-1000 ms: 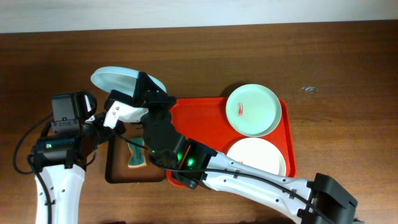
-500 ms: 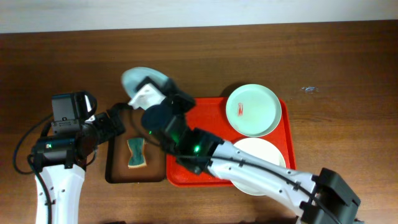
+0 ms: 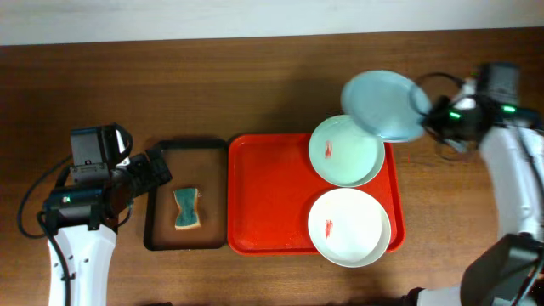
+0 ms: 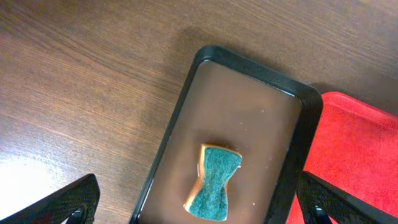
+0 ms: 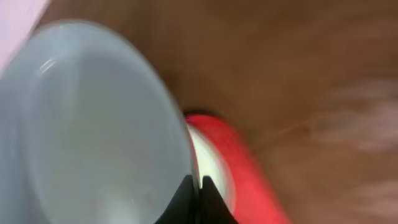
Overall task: Clean dirty plates on tray and stack at the side
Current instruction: 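Place the plate on the table right of the red tray, then pull the lower plate toward the tray center with the right gripper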
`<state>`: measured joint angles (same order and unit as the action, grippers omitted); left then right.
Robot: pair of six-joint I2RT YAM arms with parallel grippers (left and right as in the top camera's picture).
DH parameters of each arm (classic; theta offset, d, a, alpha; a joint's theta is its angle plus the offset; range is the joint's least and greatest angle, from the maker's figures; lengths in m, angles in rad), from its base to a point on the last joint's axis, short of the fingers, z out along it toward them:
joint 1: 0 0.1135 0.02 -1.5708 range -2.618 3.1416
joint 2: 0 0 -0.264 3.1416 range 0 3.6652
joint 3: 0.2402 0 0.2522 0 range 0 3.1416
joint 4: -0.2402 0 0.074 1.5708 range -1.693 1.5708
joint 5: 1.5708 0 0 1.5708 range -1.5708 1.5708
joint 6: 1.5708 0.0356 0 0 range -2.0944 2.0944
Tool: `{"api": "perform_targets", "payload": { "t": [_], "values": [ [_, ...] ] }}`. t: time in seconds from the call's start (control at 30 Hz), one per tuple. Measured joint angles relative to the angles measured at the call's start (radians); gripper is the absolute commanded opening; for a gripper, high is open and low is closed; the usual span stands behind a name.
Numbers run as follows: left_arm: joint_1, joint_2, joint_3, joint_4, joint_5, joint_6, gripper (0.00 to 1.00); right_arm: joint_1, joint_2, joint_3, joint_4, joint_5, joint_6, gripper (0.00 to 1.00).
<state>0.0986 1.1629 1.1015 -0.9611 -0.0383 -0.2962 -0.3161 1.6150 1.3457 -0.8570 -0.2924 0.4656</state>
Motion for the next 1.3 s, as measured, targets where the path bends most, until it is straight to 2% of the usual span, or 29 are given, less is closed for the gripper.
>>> {"api": "perform_targets", "payload": {
  "t": [0.03, 0.13, 0.3, 0.33, 0.37, 0.4, 0.47, 0.53, 0.6, 0.67, 0.7, 0.77, 0.8, 0.9, 1.0, 1.1, 1.17, 1.23, 1.27, 1.3],
  "values": [
    [0.0, 0.0, 0.0, 0.0, 0.0, 0.0, 0.99, -0.121, 0.0, -0.01, -0.029, 0.006, -0.045, 0.04],
    [0.0, 0.0, 0.0, 0.0, 0.0, 0.0, 0.99, -0.289, 0.002, -0.123, -0.004, 0.045, -0.076, 0.04],
    [0.0, 0.0, 0.0, 0.0, 0.0, 0.0, 0.99, -0.33, 0.003, -0.364, 0.2, 0.105, -0.084, 0.04],
    [0.0, 0.0, 0.0, -0.001, 0.0, 0.0, 0.99, -0.33, 0.004, -0.388, 0.218, 0.111, -0.084, 0.07],
    [0.0, 0.0, 0.0, -0.001, 0.0, 0.0, 0.99, -0.33, 0.004, -0.404, 0.233, 0.112, -0.084, 0.25],
    [0.0, 0.0, 0.0, 0.0, 0.0, 0.0, 0.99, -0.33, 0.004, -0.406, 0.239, 0.111, -0.084, 0.38],
    [0.0, 0.0, 0.0, 0.0, 0.0, 0.0, 0.99, -0.331, 0.004, -0.406, 0.241, 0.111, -0.083, 0.54],
    [0.0, 0.0, 0.0, 0.0, 0.0, 0.0, 0.99, -0.33, 0.004, -0.406, 0.242, 0.111, -0.087, 0.61],
    [0.0, 0.0, 0.0, 0.0, 0.0, 0.0, 0.99, -0.33, 0.004, -0.406, 0.227, 0.107, -0.092, 0.55],
    [0.0, 0.0, 0.0, 0.0, 0.0, 0.0, 0.99, -0.325, 0.003, -0.403, 0.183, 0.045, -0.137, 0.54],
    [0.0, 0.0, 0.0, -0.001, 0.0, 0.0, 0.99, -0.301, 0.0, -0.387, 0.109, 0.031, -0.158, 0.53],
    [0.0, 0.0, 0.0, 0.0, 0.0, 0.0, 0.99, -0.204, -0.021, -0.315, -0.045, 0.016, -0.209, 0.53],
    [0.0, 0.0, 0.0, 0.0, 0.0, 0.0, 0.99, -0.148, -0.042, -0.29, -0.111, 0.01, -0.233, 0.57],
    [0.0, 0.0, 0.0, 0.0, 0.0, 0.0, 0.99, 0.033, -0.071, -0.28, -0.285, 0.031, -0.29, 0.58],
    [0.0, 0.0, 0.0, 0.0, 0.0, 0.0, 0.99, 0.153, -0.072, -0.35, -0.269, 0.075, -0.282, 0.57],
    [0.0, 0.0, 0.0, 0.0, 0.0, 0.0, 0.99, 0.201, -0.074, -0.427, -0.227, 0.089, -0.257, 0.52],
    [0.0, 0.0, 0.0, 0.0, 0.0, 0.0, 0.99, 0.216, -0.073, -0.494, -0.191, 0.093, -0.251, 0.42],
    [0.0, 0.0, 0.0, 0.001, 0.0, 0.0, 0.99, 0.217, -0.073, -0.542, -0.152, 0.093, -0.242, 0.23],
    [0.0, 0.0, 0.0, 0.0, 0.0, 0.0, 0.99, 0.217, -0.073, -0.56, -0.142, 0.086, -0.239, 0.04],
    [0.0, 0.0, 0.0, 0.0, 0.0, 0.0, 0.99, 0.218, -0.073, -0.564, -0.14, 0.077, -0.234, 0.04]
  ]
}}
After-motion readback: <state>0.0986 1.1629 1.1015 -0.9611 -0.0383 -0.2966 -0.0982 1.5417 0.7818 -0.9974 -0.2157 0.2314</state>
